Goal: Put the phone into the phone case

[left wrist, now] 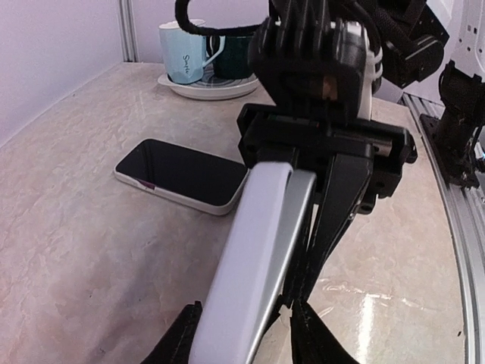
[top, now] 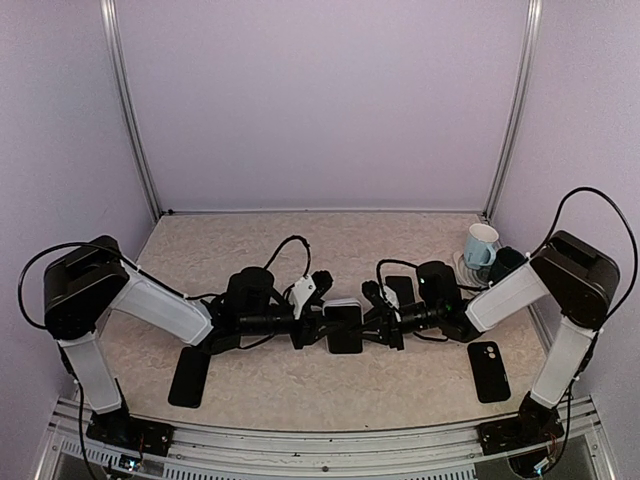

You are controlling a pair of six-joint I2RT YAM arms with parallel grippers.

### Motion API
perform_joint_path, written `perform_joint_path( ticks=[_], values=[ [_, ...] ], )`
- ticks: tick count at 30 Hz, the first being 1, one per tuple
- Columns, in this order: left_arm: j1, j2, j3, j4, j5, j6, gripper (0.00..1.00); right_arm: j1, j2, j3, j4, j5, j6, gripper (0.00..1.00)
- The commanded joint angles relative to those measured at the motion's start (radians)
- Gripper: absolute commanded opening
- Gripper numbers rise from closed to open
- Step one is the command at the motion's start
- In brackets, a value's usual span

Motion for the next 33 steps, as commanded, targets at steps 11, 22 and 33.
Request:
perform_joint_path(
  ticks=[11, 22, 33],
  values=[
    [-0.03, -0.078, 0.04, 0.018, 0.063, 0.002, 0.82, 0.014, -0.208, -0.034, -0.113, 0.031, -0.065, 0.0],
    [-0.019, -0.09, 0.073, -0.09, 0.115, 0.123, 0.85, 0.017, -0.24, -0.066, -0.14, 0.07, -0.12, 0.0],
    [-0.021, -0.004, 0.169, -0.116, 0.138, 0.116, 0.18, 0.023, -0.257, -0.062, -0.147, 0.062, -0.134, 0.0]
  ],
)
